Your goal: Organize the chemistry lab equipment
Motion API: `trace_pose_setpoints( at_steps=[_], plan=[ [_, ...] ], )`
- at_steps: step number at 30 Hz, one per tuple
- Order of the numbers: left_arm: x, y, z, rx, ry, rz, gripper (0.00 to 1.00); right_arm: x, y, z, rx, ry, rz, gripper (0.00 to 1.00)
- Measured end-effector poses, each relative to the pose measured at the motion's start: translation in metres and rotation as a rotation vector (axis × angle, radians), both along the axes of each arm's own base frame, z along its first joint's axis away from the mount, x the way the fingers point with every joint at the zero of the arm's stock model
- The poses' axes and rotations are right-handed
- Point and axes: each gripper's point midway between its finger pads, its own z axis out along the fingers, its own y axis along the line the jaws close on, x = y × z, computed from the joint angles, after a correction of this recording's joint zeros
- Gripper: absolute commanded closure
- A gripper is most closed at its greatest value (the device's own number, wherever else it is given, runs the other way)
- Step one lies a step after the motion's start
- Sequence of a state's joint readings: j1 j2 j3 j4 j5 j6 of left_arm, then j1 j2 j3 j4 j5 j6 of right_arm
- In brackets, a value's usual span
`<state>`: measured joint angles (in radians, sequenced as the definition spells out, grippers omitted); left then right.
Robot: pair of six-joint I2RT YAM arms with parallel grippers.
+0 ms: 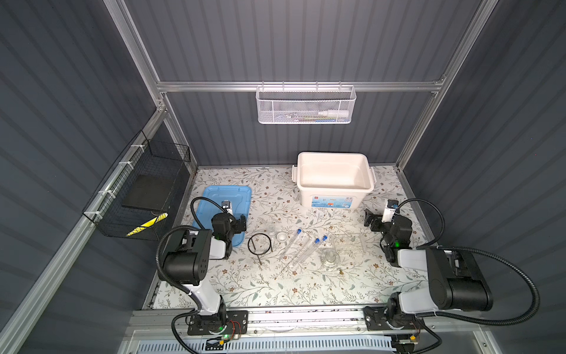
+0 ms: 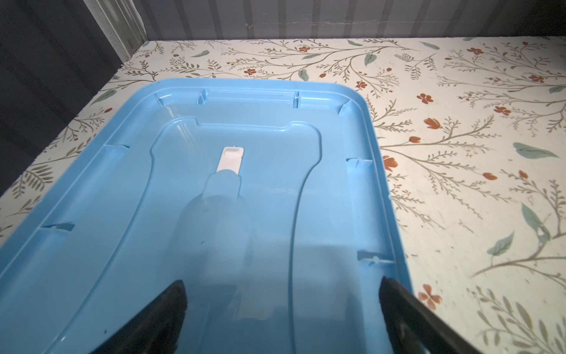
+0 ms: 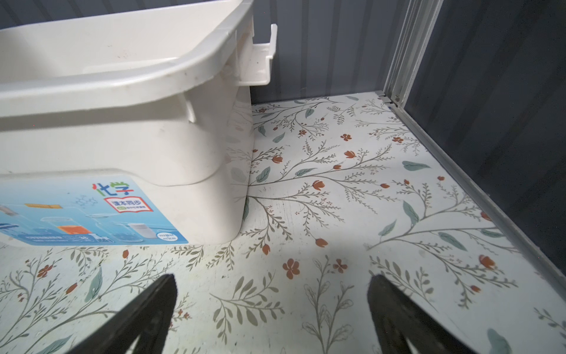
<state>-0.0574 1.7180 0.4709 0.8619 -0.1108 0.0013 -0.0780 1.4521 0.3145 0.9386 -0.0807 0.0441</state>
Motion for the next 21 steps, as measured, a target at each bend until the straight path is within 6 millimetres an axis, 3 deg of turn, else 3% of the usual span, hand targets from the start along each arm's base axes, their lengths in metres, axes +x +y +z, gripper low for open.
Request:
trace_pose_setpoints(
  at_steps=[7, 9, 13, 17, 21],
  plan=[
    [-0.001, 0.003, 0.000, 0.004, 0.015, 0.015, 0.00, 0.000, 0.000, 0.000, 0.000, 0.000, -0.002, 0.01],
    [-0.001, 0.008, 0.008, 0.009, 0.031, 0.034, 0.00, 0.000, -0.002, 0.001, 0.002, -0.002, -0.015, 0.01],
    [0.005, 0.015, 0.075, -0.008, -0.085, 0.082, 0.00, -0.005, -0.008, 0.019, 0.010, -0.018, -0.052, 0.02],
    [0.001, 0.020, 0.142, -0.049, -0.206, 0.124, 0.00, -0.003, -0.009, 0.054, 0.038, -0.031, -0.068, 0.06],
    [-0.011, 0.012, 0.180, -0.069, -0.252, 0.115, 0.00, -0.010, -0.005, 0.076, 0.084, -0.032, -0.059, 0.09]
  ],
)
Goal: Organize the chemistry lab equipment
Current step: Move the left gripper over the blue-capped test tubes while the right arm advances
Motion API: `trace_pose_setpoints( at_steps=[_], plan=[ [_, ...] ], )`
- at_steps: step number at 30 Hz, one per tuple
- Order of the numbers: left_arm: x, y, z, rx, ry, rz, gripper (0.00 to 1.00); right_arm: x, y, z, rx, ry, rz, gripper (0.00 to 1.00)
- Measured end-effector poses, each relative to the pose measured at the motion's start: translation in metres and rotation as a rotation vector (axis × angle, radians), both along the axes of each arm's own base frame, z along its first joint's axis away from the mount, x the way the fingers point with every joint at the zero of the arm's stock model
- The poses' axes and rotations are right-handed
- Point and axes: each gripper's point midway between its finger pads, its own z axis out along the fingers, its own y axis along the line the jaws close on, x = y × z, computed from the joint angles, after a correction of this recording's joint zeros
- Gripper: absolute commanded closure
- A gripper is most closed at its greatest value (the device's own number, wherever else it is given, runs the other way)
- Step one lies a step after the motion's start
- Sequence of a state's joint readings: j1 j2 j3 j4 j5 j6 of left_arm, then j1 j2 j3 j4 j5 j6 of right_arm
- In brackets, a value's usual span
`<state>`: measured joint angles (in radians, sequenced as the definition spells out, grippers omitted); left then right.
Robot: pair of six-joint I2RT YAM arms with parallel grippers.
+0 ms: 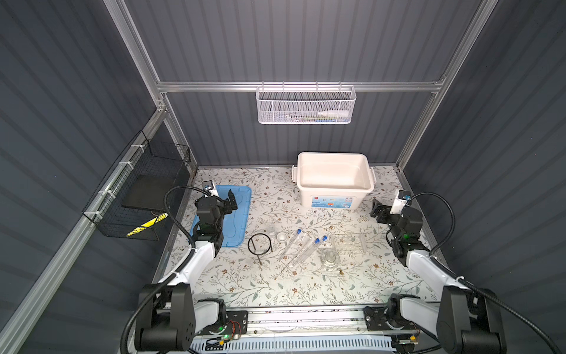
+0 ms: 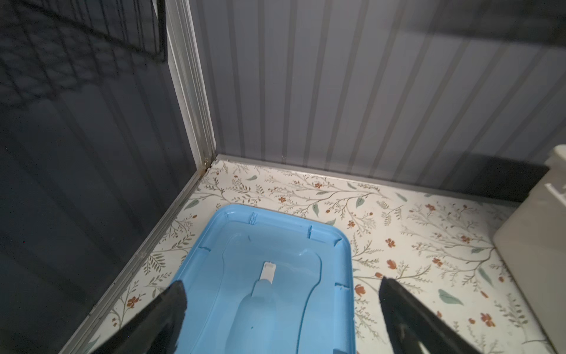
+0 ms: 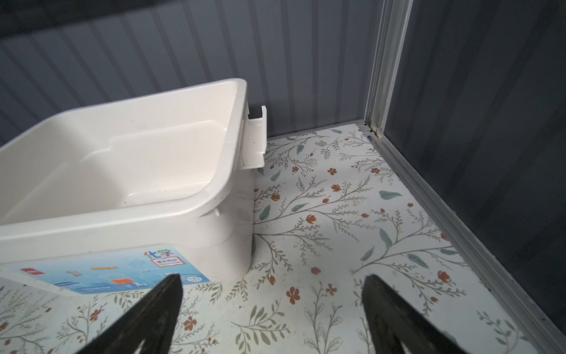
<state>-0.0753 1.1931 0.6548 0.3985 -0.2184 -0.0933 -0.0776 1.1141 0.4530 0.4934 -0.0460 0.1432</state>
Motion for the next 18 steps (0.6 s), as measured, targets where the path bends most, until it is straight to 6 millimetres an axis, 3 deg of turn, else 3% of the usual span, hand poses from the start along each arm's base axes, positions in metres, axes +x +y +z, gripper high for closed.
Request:
trace_pose_setpoints(
  at_steps=[6, 18],
  plan=[
    [-0.022, -0.046, 0.026, -0.016, -0.011, -0.127, 0.00, -0.020, 0.018, 0.000, 0.078, 0.061, 0.042, 0.11],
    [-0.064, -0.176, 0.025, 0.061, 0.106, -0.480, 0.01, -0.036, 0.059, -0.012, 0.160, 0.197, 0.119, 0.15]
  ],
)
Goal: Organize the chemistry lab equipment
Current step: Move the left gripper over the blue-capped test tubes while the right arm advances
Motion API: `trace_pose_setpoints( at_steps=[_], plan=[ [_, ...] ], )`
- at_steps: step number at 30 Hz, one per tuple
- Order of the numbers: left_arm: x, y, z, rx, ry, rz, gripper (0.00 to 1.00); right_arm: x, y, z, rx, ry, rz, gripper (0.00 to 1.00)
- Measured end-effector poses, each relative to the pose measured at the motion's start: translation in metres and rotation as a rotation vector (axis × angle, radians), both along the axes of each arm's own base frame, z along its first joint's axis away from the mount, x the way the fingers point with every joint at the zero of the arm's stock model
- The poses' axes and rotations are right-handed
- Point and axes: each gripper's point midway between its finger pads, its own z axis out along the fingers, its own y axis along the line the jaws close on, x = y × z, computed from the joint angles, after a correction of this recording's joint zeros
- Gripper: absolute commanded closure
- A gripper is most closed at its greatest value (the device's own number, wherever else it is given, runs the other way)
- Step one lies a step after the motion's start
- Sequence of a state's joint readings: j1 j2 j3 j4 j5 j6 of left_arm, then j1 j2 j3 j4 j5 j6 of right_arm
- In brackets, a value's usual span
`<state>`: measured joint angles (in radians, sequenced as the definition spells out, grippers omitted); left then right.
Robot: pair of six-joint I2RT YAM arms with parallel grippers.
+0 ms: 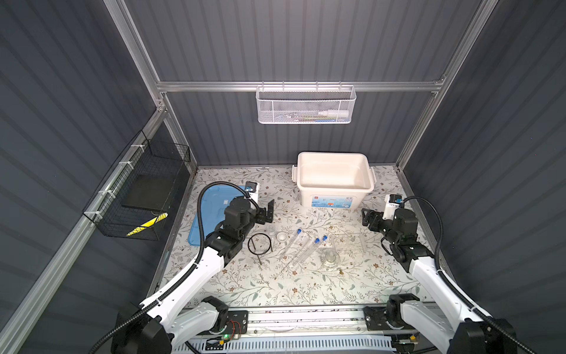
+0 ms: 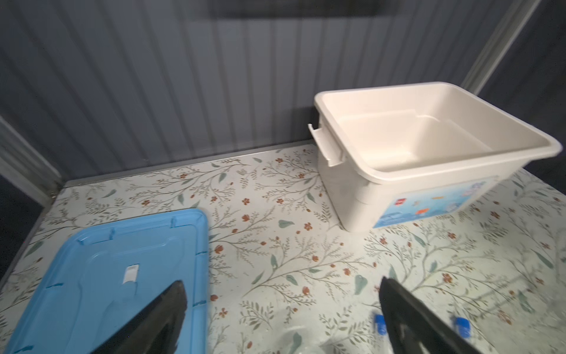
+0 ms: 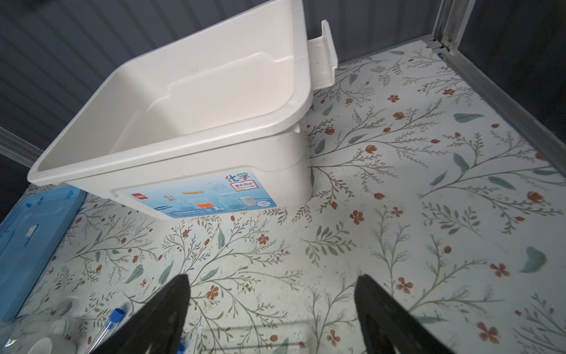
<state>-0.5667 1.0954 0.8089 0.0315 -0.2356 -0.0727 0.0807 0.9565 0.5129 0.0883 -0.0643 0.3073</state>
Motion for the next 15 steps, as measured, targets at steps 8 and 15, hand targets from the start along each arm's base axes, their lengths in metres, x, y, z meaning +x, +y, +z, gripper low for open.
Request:
trace_pose_setpoints(
  at_steps=[8, 15],
  plan=[
    [-0.019, -0.079, -0.051, 0.167, 0.164, -0.192, 0.11, -0.003, 0.008, -0.006, 0.011, 0.056, 0.007, 0.16],
    [-0.036, -0.109, -0.091, 0.246, 0.282, -0.266, 0.21, -0.005, 0.009, -0.008, 0.012, 0.077, 0.009, 0.16]
  ],
)
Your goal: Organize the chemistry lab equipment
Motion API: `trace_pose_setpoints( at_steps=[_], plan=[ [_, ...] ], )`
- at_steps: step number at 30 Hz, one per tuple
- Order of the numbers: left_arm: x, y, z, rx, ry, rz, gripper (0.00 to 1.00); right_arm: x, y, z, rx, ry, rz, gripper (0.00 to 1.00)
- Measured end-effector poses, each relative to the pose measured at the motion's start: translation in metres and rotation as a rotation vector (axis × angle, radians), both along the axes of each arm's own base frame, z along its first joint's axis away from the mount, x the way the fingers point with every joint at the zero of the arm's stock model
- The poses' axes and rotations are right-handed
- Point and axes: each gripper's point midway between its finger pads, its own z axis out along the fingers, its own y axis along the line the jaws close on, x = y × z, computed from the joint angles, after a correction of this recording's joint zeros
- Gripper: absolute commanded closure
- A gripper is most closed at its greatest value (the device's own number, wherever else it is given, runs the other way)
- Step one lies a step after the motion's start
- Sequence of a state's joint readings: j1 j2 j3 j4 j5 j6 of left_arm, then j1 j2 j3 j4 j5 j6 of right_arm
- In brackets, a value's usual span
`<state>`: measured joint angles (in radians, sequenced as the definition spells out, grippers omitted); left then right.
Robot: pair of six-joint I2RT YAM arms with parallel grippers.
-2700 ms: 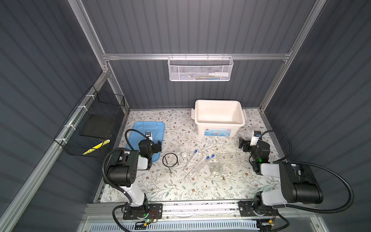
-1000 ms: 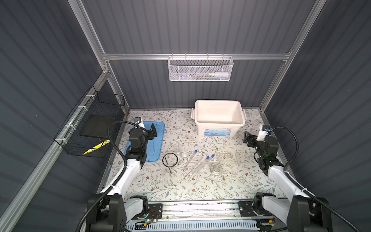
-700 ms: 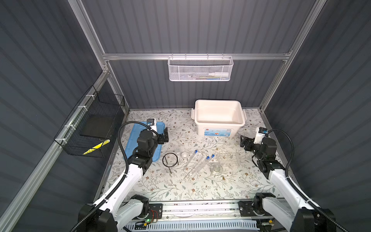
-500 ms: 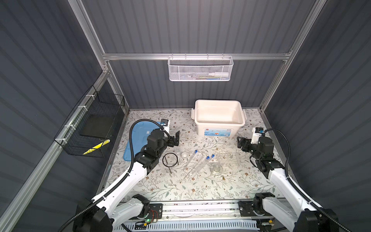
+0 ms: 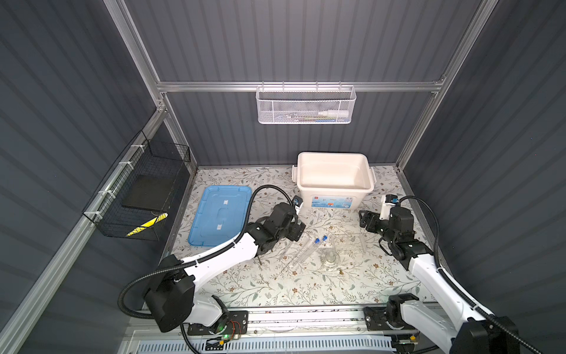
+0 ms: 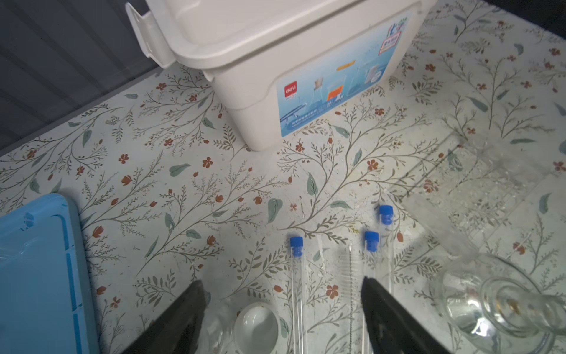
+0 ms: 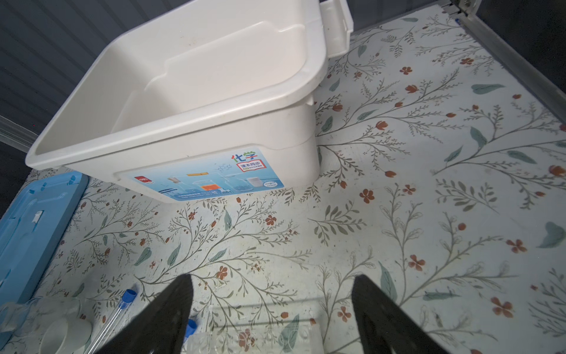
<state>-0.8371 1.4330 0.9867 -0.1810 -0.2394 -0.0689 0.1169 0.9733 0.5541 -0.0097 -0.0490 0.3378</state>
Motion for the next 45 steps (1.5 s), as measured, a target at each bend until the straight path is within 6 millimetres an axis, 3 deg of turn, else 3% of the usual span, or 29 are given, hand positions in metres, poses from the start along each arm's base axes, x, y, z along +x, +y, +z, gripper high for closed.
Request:
trace_pose_setpoints(
  at_steps=[17, 31, 45],
  plan=[
    [-0.020, -0.010, -0.076, 0.064, 0.239, 0.049, 0.43, -0.001, -0.001, -0.012, -0.010, 0.048, -0.008, 0.17],
    [-0.028, 0.001, -0.093, 0.100, 0.308, 0.105, 0.46, 0.001, 0.002, -0.024, -0.020, 0.085, -0.004, 0.17],
    [-0.034, 0.003, -0.097, 0.117, 0.325, 0.112, 0.53, 0.005, 0.011, -0.022, -0.016, 0.093, 0.010, 0.18]
  ],
)
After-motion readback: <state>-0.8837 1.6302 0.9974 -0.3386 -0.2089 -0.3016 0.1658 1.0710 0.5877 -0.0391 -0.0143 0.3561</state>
